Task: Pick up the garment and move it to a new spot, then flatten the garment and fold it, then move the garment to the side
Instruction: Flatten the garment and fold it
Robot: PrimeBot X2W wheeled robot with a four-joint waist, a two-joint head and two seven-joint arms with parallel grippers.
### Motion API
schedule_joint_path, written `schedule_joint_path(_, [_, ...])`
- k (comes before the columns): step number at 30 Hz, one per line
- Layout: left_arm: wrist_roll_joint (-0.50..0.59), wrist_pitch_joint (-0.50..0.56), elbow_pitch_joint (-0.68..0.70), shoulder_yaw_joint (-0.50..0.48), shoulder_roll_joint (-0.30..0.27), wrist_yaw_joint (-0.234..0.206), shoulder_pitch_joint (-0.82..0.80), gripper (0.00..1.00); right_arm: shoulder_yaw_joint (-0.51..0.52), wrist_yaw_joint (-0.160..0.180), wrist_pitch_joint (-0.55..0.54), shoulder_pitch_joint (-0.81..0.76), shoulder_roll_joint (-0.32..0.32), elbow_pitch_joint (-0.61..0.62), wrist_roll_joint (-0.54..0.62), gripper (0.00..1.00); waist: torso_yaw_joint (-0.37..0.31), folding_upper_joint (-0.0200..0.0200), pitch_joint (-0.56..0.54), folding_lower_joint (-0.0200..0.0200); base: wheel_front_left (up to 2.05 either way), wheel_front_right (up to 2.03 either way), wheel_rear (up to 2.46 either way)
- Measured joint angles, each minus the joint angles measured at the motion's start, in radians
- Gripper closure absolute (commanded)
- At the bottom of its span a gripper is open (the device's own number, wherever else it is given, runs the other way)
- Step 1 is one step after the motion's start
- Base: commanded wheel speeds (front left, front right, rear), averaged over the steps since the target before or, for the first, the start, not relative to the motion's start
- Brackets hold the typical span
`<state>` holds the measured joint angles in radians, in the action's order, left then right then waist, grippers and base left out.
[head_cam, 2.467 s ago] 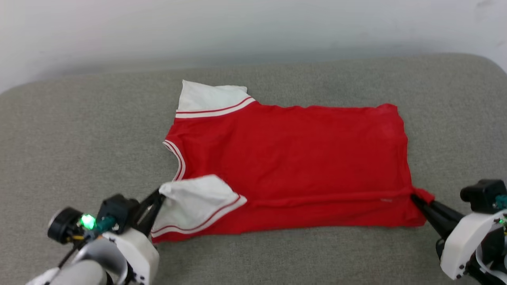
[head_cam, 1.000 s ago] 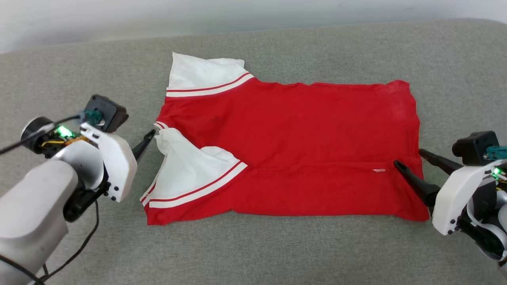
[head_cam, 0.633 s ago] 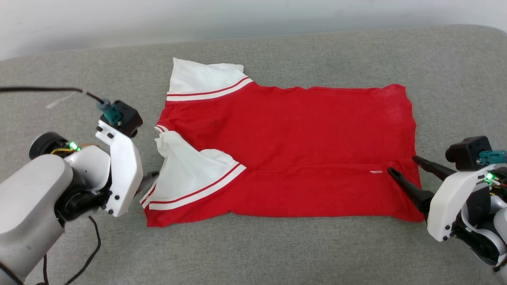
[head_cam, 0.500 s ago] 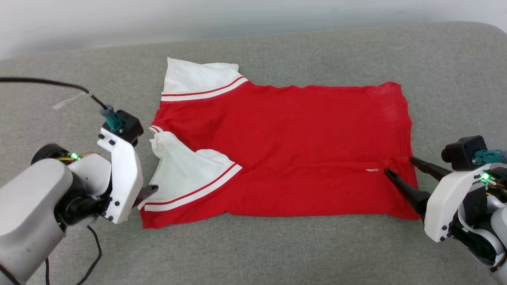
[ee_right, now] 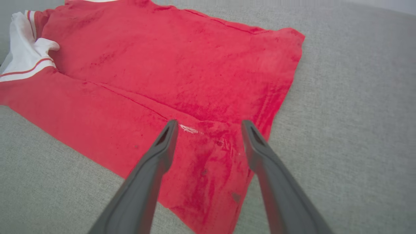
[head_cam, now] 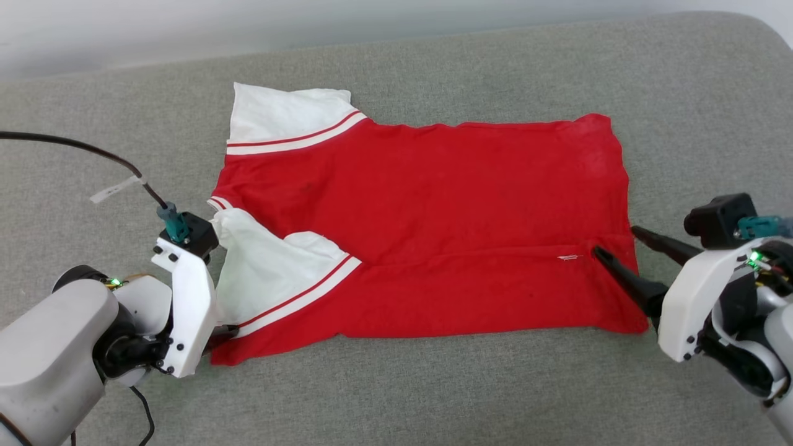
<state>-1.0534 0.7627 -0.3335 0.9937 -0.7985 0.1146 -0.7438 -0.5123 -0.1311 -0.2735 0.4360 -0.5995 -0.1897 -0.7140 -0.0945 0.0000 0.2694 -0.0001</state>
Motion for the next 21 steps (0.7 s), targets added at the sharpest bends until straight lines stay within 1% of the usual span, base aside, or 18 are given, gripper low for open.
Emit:
schedule_joint_path(3, [0.010,-0.016,0.002,0.012,-0.001,0.006,-0.001,1.00,0.004,0.000,-0.006,0.023,-0.021,0.003,0.002,0.00,0.003,0.0000,-0.016,0.0000,0.00,0.00,0.00])
schedule_joint_path(6, [0.022,-0.035,0.026,0.024,-0.004,0.009,-0.002,1.00,0.008,0.000,-0.029,0.068,-0.062,0.015,0.003,0.00,0.009,0.0000,-0.033,0.0000,0.00,0.00,0.00])
schedule_joint_path(9, [0.036,-0.044,0.061,0.035,-0.018,0.012,-0.011,1.00,-0.008,0.000,-0.091,0.119,-0.108,0.037,0.001,0.00,0.018,0.0000,-0.046,0.0001,0.00,0.00,0.00])
schedule_joint_path(11, [0.038,-0.053,0.086,0.035,-0.025,0.012,-0.020,1.00,-0.035,0.000,-0.160,0.149,-0.140,0.049,-0.014,0.00,0.024,0.0000,-0.051,0.0000,0.00,0.00,0.00])
schedule_joint_path(13, [0.039,-0.053,0.108,0.036,-0.030,0.013,-0.027,1.00,-0.072,0.000,-0.250,0.179,-0.177,0.061,-0.041,0.00,0.028,0.0000,-0.053,0.0000,0.00,0.00,0.00])
schedule_joint_path(17, [0.046,-0.054,0.144,0.038,-0.042,0.013,-0.043,1.00,-0.173,0.000,-0.441,0.238,-0.258,0.081,-0.070,0.00,0.036,0.0000,-0.046,0.0001,0.00,0.00,0.00])
schedule_joint_path(19, [0.047,-0.054,0.156,0.038,-0.044,0.013,-0.048,1.00,-0.211,0.000,-0.524,0.253,-0.273,0.077,-0.109,0.00,0.038,0.0000,-0.040,0.0000,0.00,0.00,0.00])
schedule_joint_path(21, [0.053,-0.059,0.166,0.039,-0.047,0.013,-0.054,1.00,-0.239,0.000,-0.578,0.259,-0.278,0.061,-0.127,0.00,0.041,0.0000,-0.033,0.0000,0.00,0.00,0.00])
